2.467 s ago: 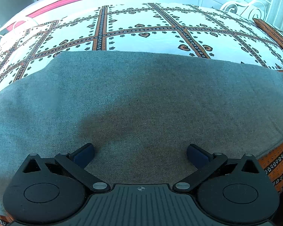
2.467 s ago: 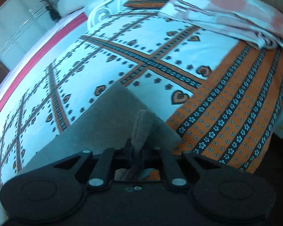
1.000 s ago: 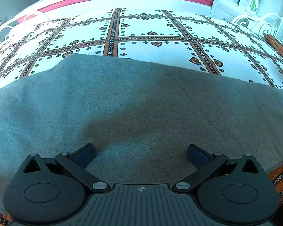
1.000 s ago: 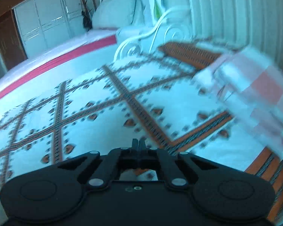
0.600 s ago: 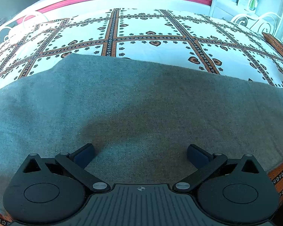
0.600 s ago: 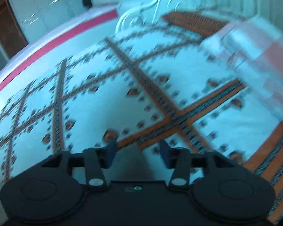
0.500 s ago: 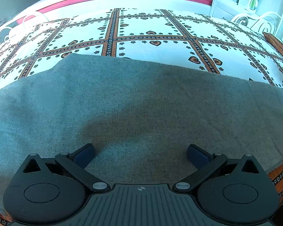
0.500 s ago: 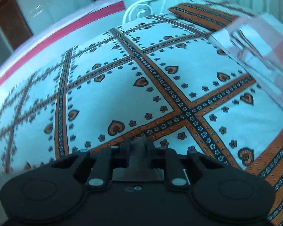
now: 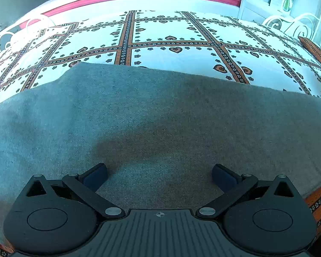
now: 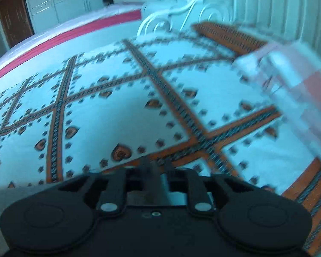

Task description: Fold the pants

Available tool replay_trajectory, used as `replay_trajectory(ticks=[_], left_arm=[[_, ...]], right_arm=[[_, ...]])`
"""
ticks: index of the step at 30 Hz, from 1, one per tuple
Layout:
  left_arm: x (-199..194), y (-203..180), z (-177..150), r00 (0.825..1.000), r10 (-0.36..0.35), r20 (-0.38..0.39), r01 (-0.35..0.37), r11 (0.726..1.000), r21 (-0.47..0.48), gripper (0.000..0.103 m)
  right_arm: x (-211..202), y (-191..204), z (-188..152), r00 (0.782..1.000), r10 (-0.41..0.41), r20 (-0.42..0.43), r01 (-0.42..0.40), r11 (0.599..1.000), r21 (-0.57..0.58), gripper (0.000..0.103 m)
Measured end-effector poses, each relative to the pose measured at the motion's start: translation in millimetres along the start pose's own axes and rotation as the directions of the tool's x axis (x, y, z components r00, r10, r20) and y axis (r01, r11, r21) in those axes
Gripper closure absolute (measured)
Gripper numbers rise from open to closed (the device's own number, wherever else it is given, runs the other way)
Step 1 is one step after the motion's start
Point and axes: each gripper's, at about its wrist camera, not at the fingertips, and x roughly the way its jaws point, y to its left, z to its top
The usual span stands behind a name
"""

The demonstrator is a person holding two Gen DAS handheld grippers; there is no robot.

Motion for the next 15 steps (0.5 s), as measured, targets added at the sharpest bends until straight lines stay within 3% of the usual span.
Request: replay_trajectory(ticks=[1,6,8,10,12,15], left_arm=[[-0.1,0.4,0.3,1.000,-0.002,0.000,0.002,1.000,-0.002,0.000],[-3.6,3.1,0.6,1.000,-0.013,0.000,0.013,1.000,-0.022,0.000],[-4.7,4.3,0.1,1.000,-0.014,0.000,0.014,0.999,-0.034,0.000],[-5.5,3.7,-1.0,1.000,-0.011,-0.006,0.011,0.999,-0.032,0.000],[-5.6,1.3,-2.4,1.000,-0.007,-0.012,0.007,1.000,-0.019,0.000],[-8.0,-2.2,-3.6,1.000,-0.011,-0.014,0.011,1.000,-0.003,0.000]], right_arm=[[-6.5,-0.4,0.9,1.000,-0.012,0.016,0.012,1.000,0.008,0.074],[-44.1,5.2,-6.7,0.995,0.079,0.058,-0.081,0.996,0.038,0.071],[-59.4,16.2,-17.1,0.985,0.159,0.065,-0.163,0.985,0.050,0.054],[-72.7,33.1,-32.8,0.974,0.220,0.048,-0.222,0.974,0.042,0.043],[-82.9,51.4,-50.7,0.962,0.274,0.020,-0.274,0.961,0.029,0.045],[-89.7,73.5,-73.4,0.958,0.285,-0.038,-0.285,0.959,0.008,0.045]])
